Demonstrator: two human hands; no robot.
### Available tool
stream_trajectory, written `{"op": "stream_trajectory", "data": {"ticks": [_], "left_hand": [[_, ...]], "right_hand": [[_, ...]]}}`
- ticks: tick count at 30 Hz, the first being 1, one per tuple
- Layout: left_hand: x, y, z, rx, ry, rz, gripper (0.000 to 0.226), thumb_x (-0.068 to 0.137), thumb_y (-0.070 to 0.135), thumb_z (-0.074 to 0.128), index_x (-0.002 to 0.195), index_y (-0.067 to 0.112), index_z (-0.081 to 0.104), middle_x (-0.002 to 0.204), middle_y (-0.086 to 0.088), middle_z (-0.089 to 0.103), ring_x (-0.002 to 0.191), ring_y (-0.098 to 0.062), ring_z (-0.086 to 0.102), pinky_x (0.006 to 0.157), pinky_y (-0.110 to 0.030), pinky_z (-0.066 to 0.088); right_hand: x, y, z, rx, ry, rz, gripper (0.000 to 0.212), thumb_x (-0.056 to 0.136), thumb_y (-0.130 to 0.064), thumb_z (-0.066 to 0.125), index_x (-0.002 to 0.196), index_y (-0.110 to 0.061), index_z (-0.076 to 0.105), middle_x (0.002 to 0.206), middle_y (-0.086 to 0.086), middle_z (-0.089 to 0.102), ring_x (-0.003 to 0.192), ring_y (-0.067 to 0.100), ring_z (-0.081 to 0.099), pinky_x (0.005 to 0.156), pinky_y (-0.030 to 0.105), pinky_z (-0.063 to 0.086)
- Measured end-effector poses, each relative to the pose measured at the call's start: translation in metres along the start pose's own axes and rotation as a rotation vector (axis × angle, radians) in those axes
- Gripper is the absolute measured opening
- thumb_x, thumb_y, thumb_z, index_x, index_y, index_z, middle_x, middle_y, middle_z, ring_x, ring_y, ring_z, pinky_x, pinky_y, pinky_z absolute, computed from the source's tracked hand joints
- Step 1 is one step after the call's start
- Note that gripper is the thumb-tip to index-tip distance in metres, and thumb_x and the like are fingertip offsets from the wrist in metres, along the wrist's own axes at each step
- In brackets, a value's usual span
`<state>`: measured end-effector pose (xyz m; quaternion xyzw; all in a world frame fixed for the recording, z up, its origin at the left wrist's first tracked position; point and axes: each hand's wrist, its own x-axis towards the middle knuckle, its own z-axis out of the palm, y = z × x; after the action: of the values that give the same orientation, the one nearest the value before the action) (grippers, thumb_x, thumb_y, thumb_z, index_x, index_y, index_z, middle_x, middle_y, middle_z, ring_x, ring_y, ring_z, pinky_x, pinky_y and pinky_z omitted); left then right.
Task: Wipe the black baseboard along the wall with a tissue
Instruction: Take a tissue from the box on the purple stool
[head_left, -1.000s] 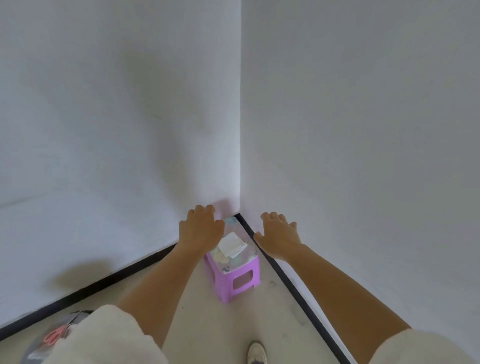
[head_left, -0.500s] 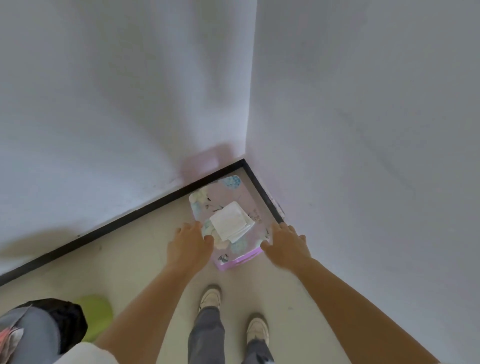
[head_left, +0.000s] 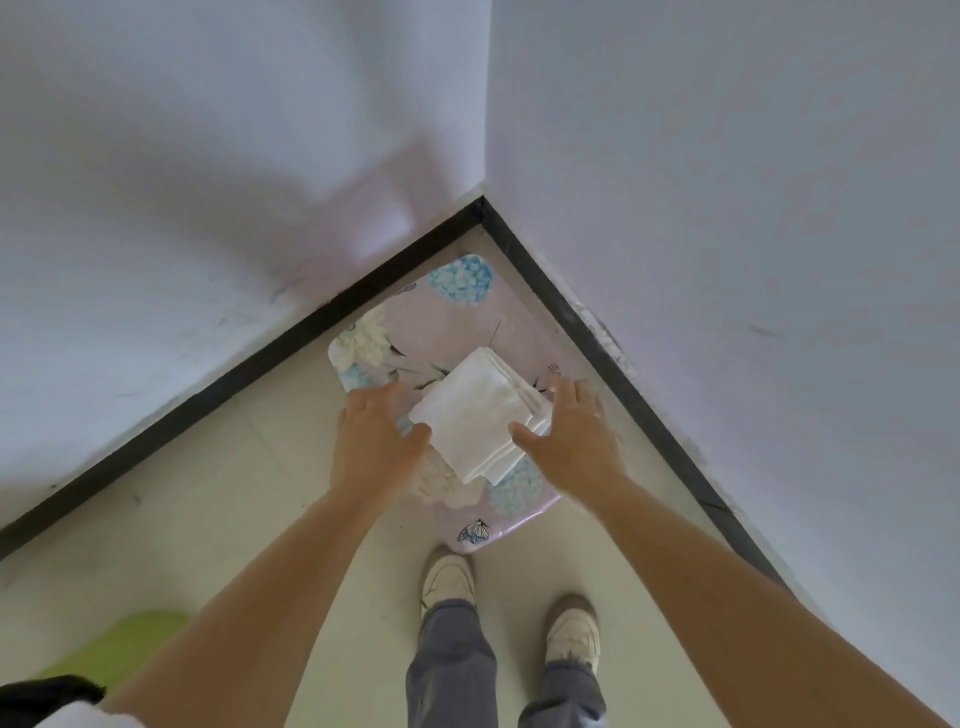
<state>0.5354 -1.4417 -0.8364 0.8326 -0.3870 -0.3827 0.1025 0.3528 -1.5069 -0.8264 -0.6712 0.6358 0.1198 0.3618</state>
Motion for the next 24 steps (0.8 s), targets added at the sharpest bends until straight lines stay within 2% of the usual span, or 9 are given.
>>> {"op": "stream_trajectory", "data": {"ticks": [2,4,7,9,10,13,17,21,24], "left_hand": [[0.008,0.002,0.005,-0.106,0.063,-0.028,0.041,0.078,0.020,0.058,0.119,0.022,0.056,0.115,-0.001,0.050,0.101,-0.015,0.048,0.075,-0.027,0.043],[0.010,0.009,0.009,-0.212,0.015,-0.064,0.037,0.079,0.019,0.063,0.115,0.021,0.054,0.105,0.004,0.055,0.087,-0.008,0.055,0.063,-0.018,0.039],[0.002,0.019,0.015,-0.231,-0.110,-0.128,0.013,0.080,0.017,0.064,0.087,0.017,0.052,0.073,0.008,0.055,0.060,-0.003,0.049,0.051,-0.015,0.033],[-0.006,0.026,0.013,-0.232,-0.131,-0.174,0.028,0.080,0.017,0.062,0.062,0.013,0.041,0.051,0.006,0.040,0.044,-0.008,0.034,0.045,-0.018,0.026],[-0.011,0.031,0.008,-0.249,-0.137,-0.183,0.033,0.080,0.019,0.062,0.059,0.012,0.038,0.048,0.005,0.035,0.043,-0.010,0.030,0.045,-0.019,0.025],[-0.026,0.058,-0.013,-0.348,-0.179,-0.163,0.026,0.082,0.027,0.061,0.073,0.005,0.052,0.057,0.001,0.041,0.054,-0.014,0.039,0.051,-0.022,0.031],[-0.063,0.105,-0.057,-0.502,-0.235,-0.031,0.015,0.084,0.027,0.061,0.077,0.014,0.057,0.066,0.003,0.053,0.062,-0.014,0.050,0.057,-0.022,0.038],[-0.120,0.159,-0.104,-0.563,-0.343,0.152,0.013,0.085,0.032,0.063,0.095,0.026,0.064,0.092,-0.001,0.070,0.087,-0.018,0.067,0.078,-0.036,0.055],[-0.177,0.202,-0.141,-0.606,-0.425,0.269,0.013,0.089,0.023,0.060,0.101,0.021,0.062,0.089,0.004,0.072,0.086,-0.013,0.069,0.073,-0.028,0.054]], "right_hand": [[0.005,-0.001,0.007,0.002,0.022,0.019,0.061,0.086,-0.044,0.061,0.132,-0.012,0.035,0.128,0.001,0.041,0.119,0.020,0.042,0.095,0.035,0.040],[0.010,-0.002,0.013,0.108,-0.001,0.051,0.054,0.084,-0.036,0.066,0.125,-0.014,0.038,0.118,0.000,0.050,0.106,0.020,0.052,0.086,0.034,0.046],[0.009,-0.006,0.019,0.251,-0.080,0.094,0.033,0.084,-0.021,0.065,0.114,-0.014,0.054,0.101,-0.001,0.065,0.088,0.018,0.062,0.077,0.031,0.054],[0.001,-0.011,0.015,0.368,-0.098,0.110,0.023,0.081,-0.015,0.064,0.104,-0.013,0.061,0.093,-0.002,0.063,0.082,0.015,0.059,0.066,0.022,0.048],[-0.004,-0.012,0.011,0.463,-0.091,0.128,0.020,0.079,-0.013,0.065,0.099,-0.011,0.062,0.087,-0.002,0.061,0.076,0.014,0.056,0.062,0.020,0.044],[-0.025,-0.009,-0.015,0.749,-0.064,0.216,0.023,0.075,-0.007,0.066,0.092,0.006,0.060,0.074,0.007,0.053,0.067,0.018,0.048,0.062,0.028,0.042],[-0.074,0.000,-0.074,1.153,-0.154,0.241,0.014,0.076,0.005,0.066,0.086,-0.004,0.064,0.081,0.007,0.067,0.076,0.021,0.063,0.072,0.031,0.052],[-0.142,0.008,-0.146,1.283,-0.199,0.131,0.021,0.076,0.003,0.069,0.094,-0.005,0.063,0.083,0.006,0.069,0.073,0.017,0.066,0.068,0.026,0.053],[-0.206,0.011,-0.199,1.318,-0.242,0.064,0.030,0.073,-0.011,0.074,0.101,-0.005,0.065,0.086,0.005,0.069,0.073,0.014,0.067,0.061,0.022,0.052]]}}
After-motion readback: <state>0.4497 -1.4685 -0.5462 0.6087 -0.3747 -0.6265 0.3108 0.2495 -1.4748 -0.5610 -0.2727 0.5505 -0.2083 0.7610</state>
